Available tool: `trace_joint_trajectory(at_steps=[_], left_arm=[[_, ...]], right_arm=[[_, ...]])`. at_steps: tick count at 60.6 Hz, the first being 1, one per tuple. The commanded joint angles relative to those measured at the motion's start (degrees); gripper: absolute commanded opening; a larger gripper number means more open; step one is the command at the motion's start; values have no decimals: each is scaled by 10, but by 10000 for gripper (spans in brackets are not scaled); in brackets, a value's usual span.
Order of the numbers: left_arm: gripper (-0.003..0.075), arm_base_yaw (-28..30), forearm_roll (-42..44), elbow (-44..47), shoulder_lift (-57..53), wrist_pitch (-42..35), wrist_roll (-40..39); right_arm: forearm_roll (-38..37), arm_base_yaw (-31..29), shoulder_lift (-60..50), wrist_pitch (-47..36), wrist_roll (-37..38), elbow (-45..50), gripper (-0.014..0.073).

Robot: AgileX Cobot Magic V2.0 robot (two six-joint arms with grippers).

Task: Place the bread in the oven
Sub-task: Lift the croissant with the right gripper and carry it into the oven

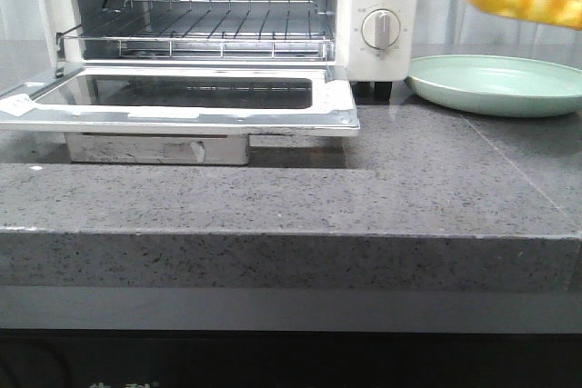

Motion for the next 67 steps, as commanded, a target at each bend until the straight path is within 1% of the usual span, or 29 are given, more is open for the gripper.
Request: trace_joint_trajectory(at_steps=[1, 6, 11, 17, 22, 31, 39, 48, 58, 67], left_arm=[[-20, 2, -4, -15, -2, -47, -5], [-20, 2, -4, -15, -2, -47, -5], [-20, 2, -4, -15, -2, -48, -5], [-20, 2, -4, -15, -2, -49, -5], [-20, 2, -4, -15, -2, -51, -5], [-20, 2, -4, -15, -2, -52, -5], [-20, 2, -4, -15, -2, -52, -5], [-20, 2, -4, -15, -2, -52, -5], [-20, 2, -4, -15, -2, -52, -5], [-20, 2, -4, -15, -2, -52, -5]], right_arm=[[26, 55, -57, -63, -6, 25, 183], [53, 104, -66, -89, -6, 39, 183], [63, 152, -54, -119, -6, 35, 183], [63, 209, -14, -170, -6, 10, 183], [63, 231, 37, -199, -6, -26, 183], [75, 233, 132, -210, -6, -114, 183], [84, 233, 193, -222, -5, -176, 183], [113, 233, 250, -247, -5, -232, 183], [127, 231, 280, -319, -4, -245, 183], [128, 225, 295, -340, -4, -251, 183]])
